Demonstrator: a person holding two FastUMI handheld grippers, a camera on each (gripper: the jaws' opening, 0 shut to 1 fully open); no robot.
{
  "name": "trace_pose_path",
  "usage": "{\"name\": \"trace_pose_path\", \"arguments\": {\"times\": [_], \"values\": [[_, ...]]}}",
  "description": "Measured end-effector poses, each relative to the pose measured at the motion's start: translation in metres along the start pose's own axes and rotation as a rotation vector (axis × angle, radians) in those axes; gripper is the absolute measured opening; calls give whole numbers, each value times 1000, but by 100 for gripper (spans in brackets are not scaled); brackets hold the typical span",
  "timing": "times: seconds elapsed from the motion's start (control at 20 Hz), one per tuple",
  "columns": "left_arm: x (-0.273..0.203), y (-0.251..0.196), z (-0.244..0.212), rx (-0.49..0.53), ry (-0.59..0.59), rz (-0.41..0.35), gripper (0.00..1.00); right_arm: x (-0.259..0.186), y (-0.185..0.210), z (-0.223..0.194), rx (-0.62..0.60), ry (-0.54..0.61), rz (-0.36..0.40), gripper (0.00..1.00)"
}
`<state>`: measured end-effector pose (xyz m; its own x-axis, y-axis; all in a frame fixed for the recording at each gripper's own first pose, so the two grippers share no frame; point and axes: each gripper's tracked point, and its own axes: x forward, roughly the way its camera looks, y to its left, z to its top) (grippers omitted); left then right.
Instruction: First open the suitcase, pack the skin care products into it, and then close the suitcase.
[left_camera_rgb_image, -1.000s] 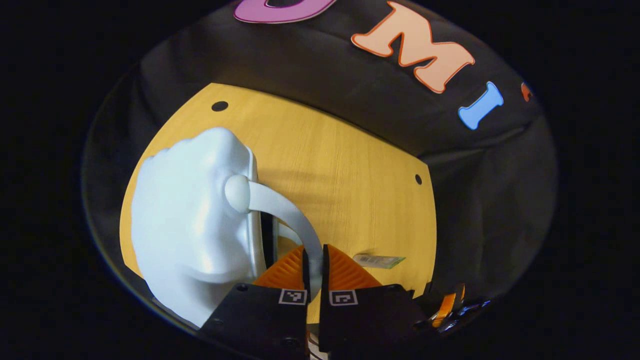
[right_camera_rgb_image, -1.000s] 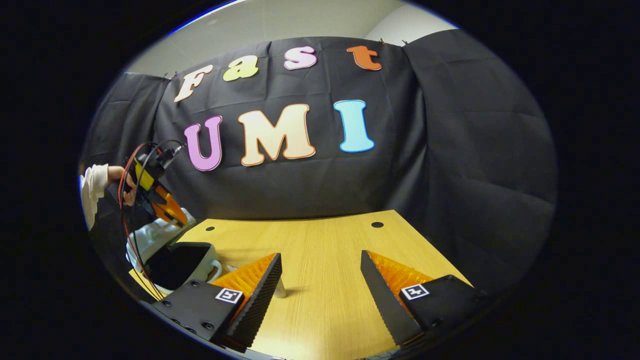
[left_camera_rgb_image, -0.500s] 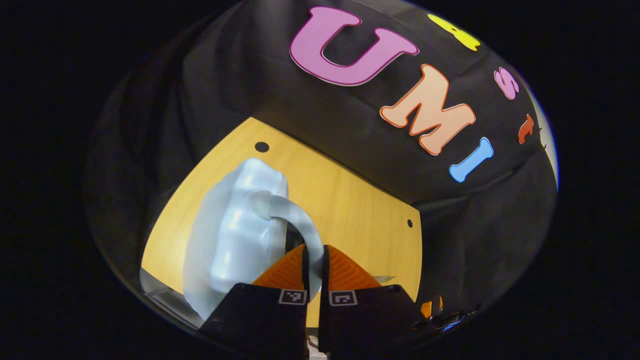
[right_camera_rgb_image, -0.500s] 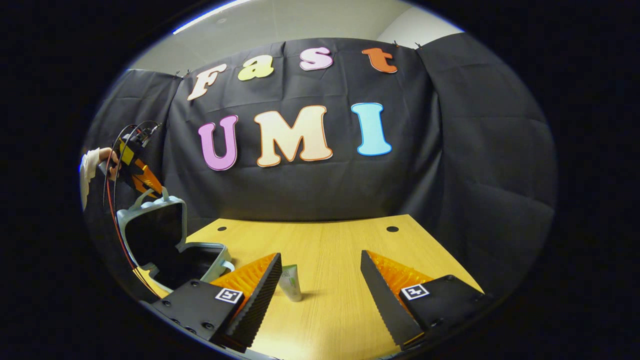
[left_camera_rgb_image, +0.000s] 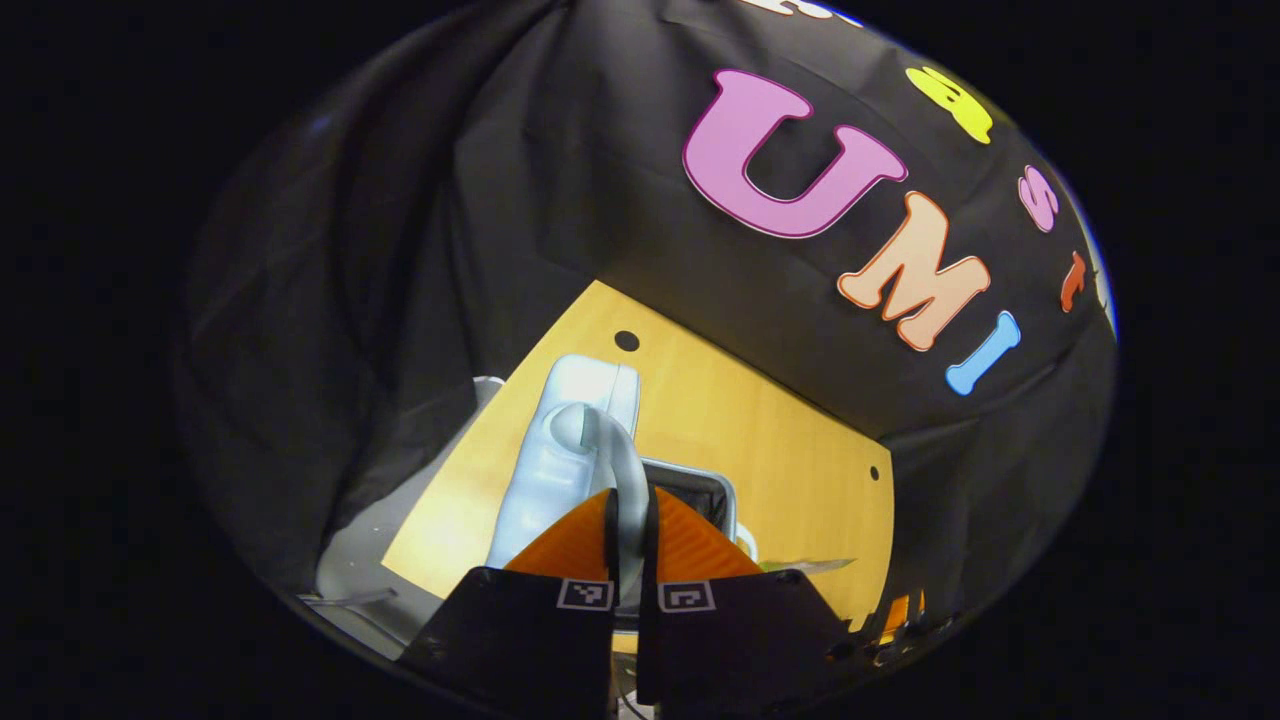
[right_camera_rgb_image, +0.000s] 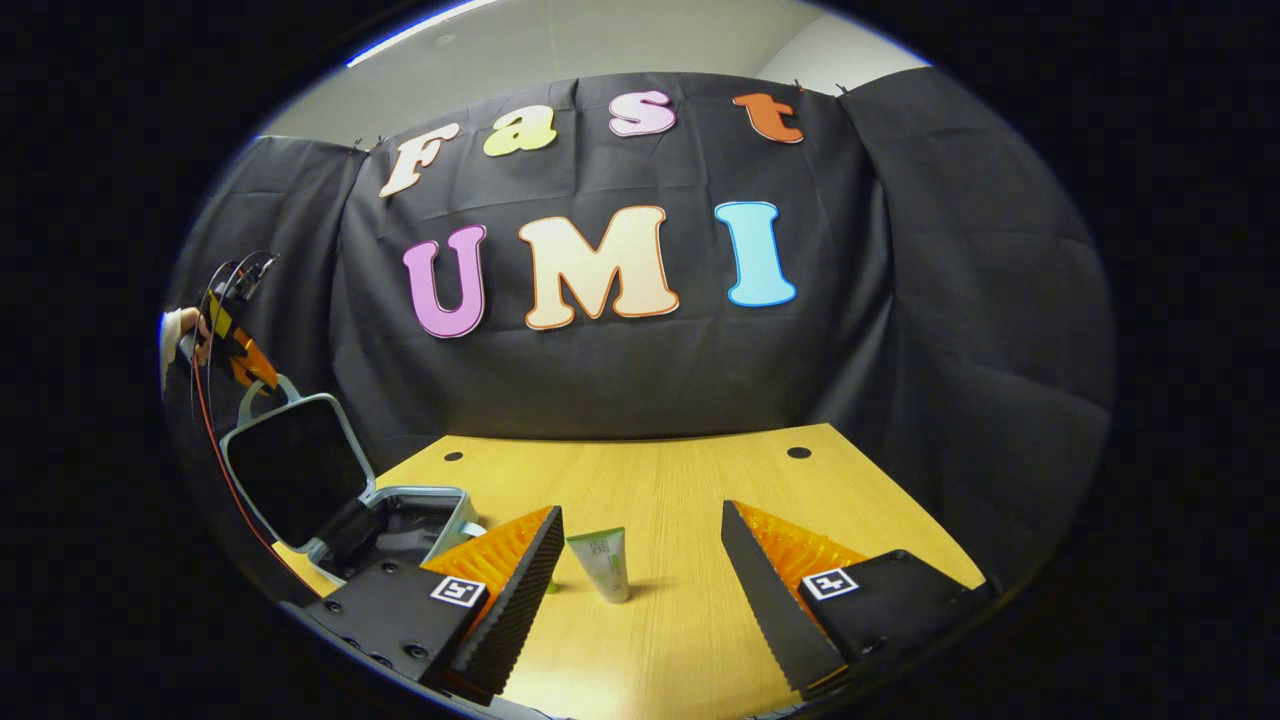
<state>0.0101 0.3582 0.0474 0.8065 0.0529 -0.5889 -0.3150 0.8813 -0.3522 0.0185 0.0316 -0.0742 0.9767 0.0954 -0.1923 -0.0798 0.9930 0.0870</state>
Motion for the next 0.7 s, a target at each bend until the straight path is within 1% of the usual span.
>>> {"name": "trace_pose_path", "arguments": {"times": [0.05,0.1,0.15,0.2,0.25,0.3,0.35,0.45,0.5,0.7], "values": [[-1,13,-2,23,3,16,2,0,5,1,0,-1,2,96],[2,25,-3,50,5,42,2,-1,11,1,-2,-4,2,99],[4,39,-3,81,2,80,2,0,16,2,-7,-5,2,99],[5,55,-2,113,2,124,2,0,21,2,-11,-7,2,96],[8,72,-2,137,6,165,2,0,26,2,-12,-11,2,99],[10,84,-2,162,11,194,2,-1,31,2,-11,-14,0,99],[12,96,-2,174,14,220,2,-2,35,2,-11,-16,-2,96],[18,118,-3,174,16,259,2,-3,41,-2,-13,-11,-12,96],[22,131,-4,175,14,280,2,-5,43,-4,-15,-8,-16,99],[45,188,-30,184,65,364,2,-5,52,-11,-16,10,-23,99]]}}
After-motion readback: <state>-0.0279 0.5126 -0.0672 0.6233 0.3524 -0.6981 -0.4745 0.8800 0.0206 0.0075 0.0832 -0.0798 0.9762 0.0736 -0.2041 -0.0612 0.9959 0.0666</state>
